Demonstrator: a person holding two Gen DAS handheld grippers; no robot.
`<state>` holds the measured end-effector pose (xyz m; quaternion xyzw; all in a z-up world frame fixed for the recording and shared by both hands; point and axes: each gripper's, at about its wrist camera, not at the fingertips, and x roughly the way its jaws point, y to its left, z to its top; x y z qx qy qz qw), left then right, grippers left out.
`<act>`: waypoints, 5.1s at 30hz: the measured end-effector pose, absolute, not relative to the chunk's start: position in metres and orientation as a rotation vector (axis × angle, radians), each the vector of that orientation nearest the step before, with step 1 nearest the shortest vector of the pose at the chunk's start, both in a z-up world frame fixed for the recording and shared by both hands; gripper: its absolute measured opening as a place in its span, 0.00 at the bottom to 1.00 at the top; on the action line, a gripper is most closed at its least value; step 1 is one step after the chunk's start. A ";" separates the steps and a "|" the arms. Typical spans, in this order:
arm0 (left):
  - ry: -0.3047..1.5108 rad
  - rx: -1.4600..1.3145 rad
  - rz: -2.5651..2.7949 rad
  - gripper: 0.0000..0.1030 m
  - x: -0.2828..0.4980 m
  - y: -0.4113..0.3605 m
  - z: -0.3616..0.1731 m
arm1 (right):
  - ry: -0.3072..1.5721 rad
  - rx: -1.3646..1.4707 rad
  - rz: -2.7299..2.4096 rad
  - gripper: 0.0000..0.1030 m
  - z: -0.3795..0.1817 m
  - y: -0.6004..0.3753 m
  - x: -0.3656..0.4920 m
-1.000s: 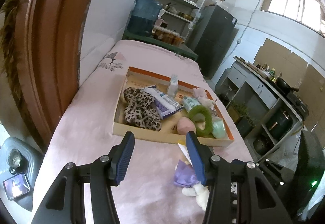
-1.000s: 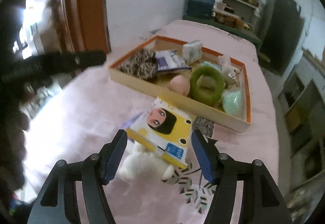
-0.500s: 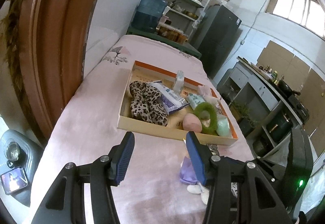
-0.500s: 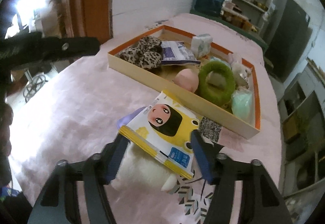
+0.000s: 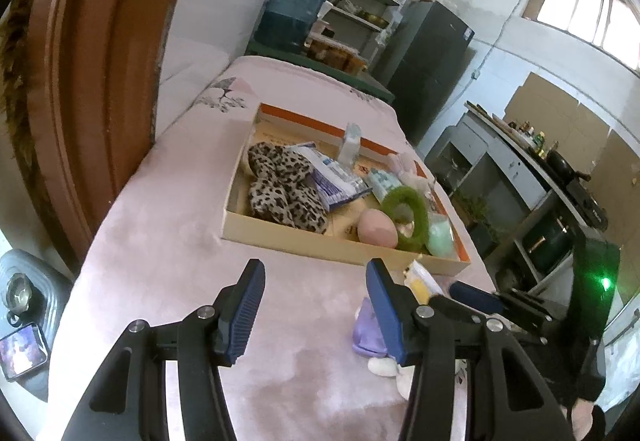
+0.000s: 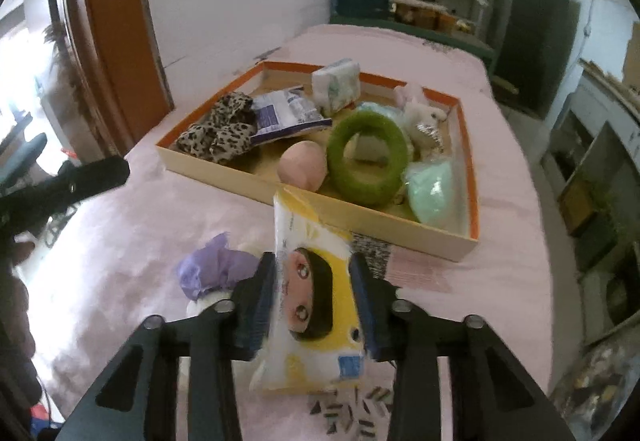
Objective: Organize soft objects
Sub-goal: 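Grasp the yellow cartoon tissue pack with right tool while left tool grasps purple-hat plush, then carry the purple-hat plush and yellow tissue pack over the box with both tools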
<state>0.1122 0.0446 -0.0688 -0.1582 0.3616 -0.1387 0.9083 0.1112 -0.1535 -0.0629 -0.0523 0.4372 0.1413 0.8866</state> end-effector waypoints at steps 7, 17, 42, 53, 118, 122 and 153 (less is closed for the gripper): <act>0.772 -0.297 -0.289 0.51 0.111 0.036 -0.075 | 0.916 -0.170 0.320 0.15 -0.070 -0.142 0.117; 0.805 -0.279 -0.318 0.51 0.106 0.021 -0.085 | 0.969 -0.258 0.272 0.34 -0.089 -0.141 0.118; 0.908 -0.304 -0.448 0.54 0.097 -0.060 -0.125 | 0.874 0.189 0.336 0.13 -0.061 -0.217 0.087; 0.860 -0.264 -0.486 0.30 0.091 -0.070 -0.114 | 0.842 0.212 0.332 0.13 -0.053 -0.226 0.076; 0.477 -0.179 -0.357 0.30 0.120 -0.001 0.010 | 0.632 0.067 0.375 0.12 0.034 -0.163 0.097; 0.476 -0.182 -0.355 0.30 0.126 0.001 0.010 | 0.619 0.063 0.379 0.11 0.037 -0.160 0.103; 0.507 -0.265 -0.207 0.30 0.138 0.075 -0.012 | 0.824 -0.440 0.649 0.65 -0.066 -0.056 0.089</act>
